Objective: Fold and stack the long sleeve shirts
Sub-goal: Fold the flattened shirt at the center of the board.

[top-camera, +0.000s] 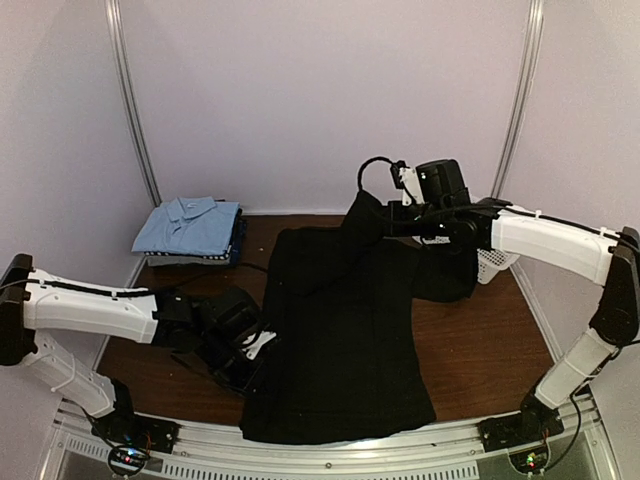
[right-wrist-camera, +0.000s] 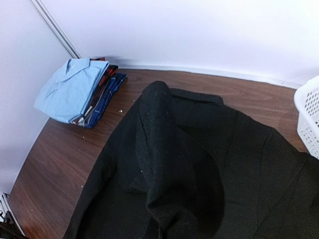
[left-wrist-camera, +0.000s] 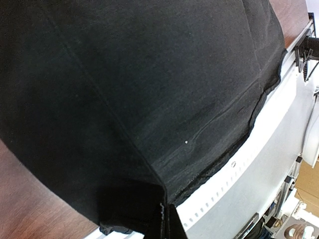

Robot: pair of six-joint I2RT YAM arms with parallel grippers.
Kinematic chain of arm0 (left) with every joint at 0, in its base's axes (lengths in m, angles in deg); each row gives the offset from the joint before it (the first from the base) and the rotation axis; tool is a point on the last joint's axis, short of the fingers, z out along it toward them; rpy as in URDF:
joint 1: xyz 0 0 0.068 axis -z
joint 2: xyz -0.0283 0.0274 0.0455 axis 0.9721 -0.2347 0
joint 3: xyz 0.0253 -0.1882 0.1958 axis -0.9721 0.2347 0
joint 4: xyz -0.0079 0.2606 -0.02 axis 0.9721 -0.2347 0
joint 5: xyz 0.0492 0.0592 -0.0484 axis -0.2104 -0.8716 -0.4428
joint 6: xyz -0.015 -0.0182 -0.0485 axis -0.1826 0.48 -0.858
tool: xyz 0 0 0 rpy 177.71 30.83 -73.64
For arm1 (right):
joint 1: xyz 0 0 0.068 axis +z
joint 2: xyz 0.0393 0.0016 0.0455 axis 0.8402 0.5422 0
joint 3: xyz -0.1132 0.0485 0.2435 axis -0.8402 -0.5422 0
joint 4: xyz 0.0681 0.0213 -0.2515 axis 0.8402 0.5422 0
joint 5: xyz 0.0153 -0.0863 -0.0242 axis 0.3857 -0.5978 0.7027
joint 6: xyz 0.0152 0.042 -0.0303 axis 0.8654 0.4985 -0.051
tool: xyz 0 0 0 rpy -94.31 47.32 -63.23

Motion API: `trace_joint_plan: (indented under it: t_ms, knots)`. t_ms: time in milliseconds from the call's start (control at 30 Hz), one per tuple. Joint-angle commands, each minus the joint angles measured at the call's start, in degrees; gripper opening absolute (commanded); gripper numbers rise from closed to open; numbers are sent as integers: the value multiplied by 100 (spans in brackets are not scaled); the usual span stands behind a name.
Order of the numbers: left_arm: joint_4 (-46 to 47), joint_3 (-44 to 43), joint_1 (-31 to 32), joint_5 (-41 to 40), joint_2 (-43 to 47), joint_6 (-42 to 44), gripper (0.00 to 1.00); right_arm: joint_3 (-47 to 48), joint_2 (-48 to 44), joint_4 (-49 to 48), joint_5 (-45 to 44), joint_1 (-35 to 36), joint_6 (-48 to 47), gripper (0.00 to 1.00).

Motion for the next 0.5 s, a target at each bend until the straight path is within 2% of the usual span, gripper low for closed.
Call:
trace_joint_plan:
  t_ms: [0,467]
  knots:
    - [455,-84,13,264,-134,319,0,-146,-457,170,-545,0,-5,0]
    - [602,-110,14,478,-282,577,0,-410,-1066,466,-1228,0,-98,0]
